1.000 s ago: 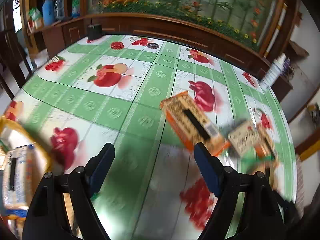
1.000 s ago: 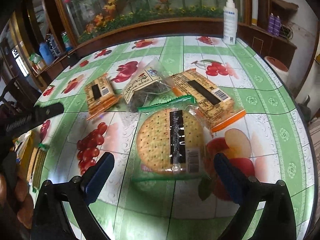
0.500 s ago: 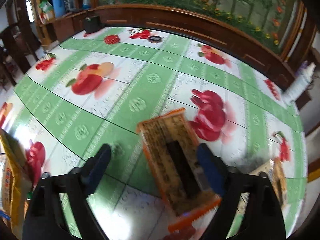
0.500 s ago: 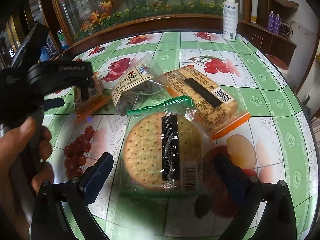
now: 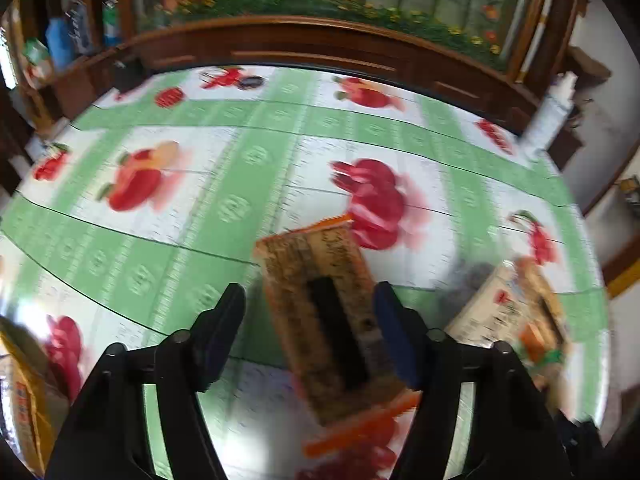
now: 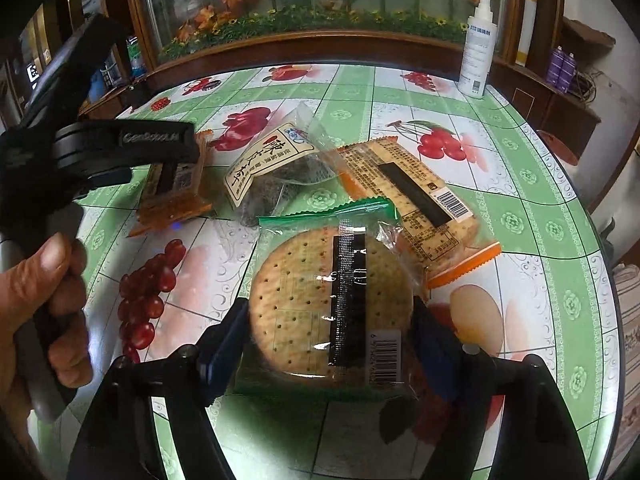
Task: Organize snacks
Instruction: 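Grasp the round cracker pack with the right gripper while the left grasps the orange-edged pack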
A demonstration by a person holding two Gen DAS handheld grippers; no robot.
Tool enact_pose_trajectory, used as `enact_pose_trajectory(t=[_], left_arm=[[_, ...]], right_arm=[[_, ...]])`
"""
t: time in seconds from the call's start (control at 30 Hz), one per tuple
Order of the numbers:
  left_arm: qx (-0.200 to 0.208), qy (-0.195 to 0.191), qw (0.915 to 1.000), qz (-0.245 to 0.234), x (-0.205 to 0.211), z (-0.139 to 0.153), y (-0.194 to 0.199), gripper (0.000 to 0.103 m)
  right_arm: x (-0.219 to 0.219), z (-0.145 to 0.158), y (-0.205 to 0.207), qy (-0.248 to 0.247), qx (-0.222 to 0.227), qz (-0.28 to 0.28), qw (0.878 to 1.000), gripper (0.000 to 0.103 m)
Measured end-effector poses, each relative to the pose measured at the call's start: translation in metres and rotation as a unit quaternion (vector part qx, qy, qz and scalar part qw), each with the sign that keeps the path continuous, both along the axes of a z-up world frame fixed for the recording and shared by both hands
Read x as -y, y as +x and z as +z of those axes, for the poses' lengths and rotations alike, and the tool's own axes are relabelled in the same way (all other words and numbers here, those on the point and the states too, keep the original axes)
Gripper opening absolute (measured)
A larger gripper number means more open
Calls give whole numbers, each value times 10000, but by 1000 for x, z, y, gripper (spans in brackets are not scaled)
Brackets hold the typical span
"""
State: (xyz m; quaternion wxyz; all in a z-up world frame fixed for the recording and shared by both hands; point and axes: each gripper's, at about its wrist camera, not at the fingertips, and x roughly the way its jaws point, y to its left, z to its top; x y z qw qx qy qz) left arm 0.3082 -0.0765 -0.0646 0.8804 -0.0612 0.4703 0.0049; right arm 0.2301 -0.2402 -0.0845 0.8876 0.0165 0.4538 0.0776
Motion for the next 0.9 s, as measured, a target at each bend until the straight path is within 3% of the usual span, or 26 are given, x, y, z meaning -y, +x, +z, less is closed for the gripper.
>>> enact_pose_trajectory(t=[0.1, 0.17, 0.2, 0.27, 0.37, 0.43, 0.57, 0.6, 0.7, 0.73, 0.9], left_arm=[[159, -179, 9997, -48, 2, 6, -1, 65], [150, -138, 9998, 69, 4, 9, 1, 81], [107, -69, 9998, 137, 4, 7, 3, 84], [-65, 92, 9996, 254, 5, 1, 7, 84], [-288, 20, 9995, 157, 10, -15, 7, 86], [-204, 343, 9992, 100, 19, -18, 2, 87], [-59, 446, 9990, 43, 18, -19, -4, 86], [-13, 495, 9988, 16, 16, -20, -8, 85], [135, 600, 9979, -203, 14, -17, -20, 65], [159, 589, 9978, -277, 12, -15, -25, 54], [162, 543, 9978, -354, 4, -16, -51, 54]], right_arm=[[-2, 0, 0, -25, 15, 2, 10000, 80], [-2, 0, 0, -33, 23, 10, 10000, 80], [-1, -1, 0, -10, 26, 10, 10000, 80], [0, 0, 0, 37, 35, 4, 10000, 80], [0, 0, 0, 27, 36, 6, 10000, 80], [-1, 0, 1, 1, 36, 10, 10000, 80], [-2, -1, 0, -49, 28, 14, 10000, 80], [-2, -1, 0, -52, 26, 10, 10000, 80], [-1, 0, 0, -33, 23, -4, 10000, 79], [0, 0, 0, 10, 24, -10, 10000, 78], [3, 1, -2, 173, 18, -13, 9998, 78]])
